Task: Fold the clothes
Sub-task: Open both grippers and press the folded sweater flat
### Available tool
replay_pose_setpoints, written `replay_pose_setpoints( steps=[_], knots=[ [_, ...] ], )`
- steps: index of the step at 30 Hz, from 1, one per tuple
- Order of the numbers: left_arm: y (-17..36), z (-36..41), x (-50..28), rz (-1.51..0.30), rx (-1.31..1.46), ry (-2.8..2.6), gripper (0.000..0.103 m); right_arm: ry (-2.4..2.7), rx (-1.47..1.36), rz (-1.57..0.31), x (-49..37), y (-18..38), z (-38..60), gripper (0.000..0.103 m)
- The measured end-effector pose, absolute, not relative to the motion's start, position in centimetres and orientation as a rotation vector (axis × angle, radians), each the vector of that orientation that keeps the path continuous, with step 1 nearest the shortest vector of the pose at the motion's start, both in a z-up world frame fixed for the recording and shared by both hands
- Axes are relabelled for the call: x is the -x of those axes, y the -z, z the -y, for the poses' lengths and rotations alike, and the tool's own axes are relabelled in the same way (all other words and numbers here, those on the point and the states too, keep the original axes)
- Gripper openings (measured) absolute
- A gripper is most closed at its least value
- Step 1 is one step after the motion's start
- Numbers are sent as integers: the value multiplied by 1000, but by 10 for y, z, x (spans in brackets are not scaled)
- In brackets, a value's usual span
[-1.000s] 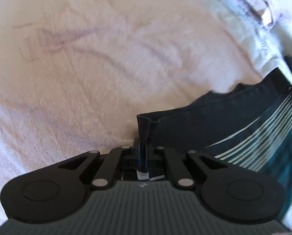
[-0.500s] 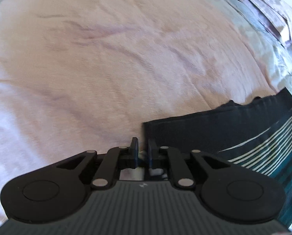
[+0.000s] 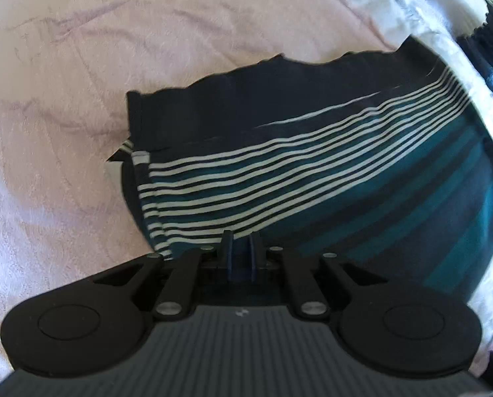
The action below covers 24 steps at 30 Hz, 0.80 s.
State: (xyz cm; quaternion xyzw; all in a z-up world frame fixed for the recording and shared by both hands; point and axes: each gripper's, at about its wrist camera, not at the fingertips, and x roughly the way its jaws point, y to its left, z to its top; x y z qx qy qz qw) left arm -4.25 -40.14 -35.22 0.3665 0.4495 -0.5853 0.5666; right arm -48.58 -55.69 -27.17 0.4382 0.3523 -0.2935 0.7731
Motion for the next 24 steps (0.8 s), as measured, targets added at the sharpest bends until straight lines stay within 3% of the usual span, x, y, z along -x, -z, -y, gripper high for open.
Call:
replay_pose_setpoints(
  steps=[3, 4, 5, 6, 11, 18, 24],
  knots=[
    [342, 402, 39, -1039, -890, 1311, 9, 669, -937, -779, 501, 263, 560, 27],
    [338, 400, 38, -1029, -895, 1294, 9, 714, -911, -818, 502, 260, 558, 31],
    [334, 396, 36, -1032, -886, 1279, 9, 765, -916, -835, 507, 258, 558, 44],
    [328, 392, 34, -1036, -869, 1265, 9, 815, -921, -851, 512, 255, 558, 48],
    [312, 358, 25, -1068, -760, 1217, 10, 668, -846, -742, 486, 217, 533, 48],
    [332, 329, 38, -1127, -761, 1209, 10, 627, -962, -861, 450, 272, 517, 48],
    [300, 304, 31, -1064, -669, 1332, 10, 661, -880, -813, 410, 235, 486, 48]
  ],
)
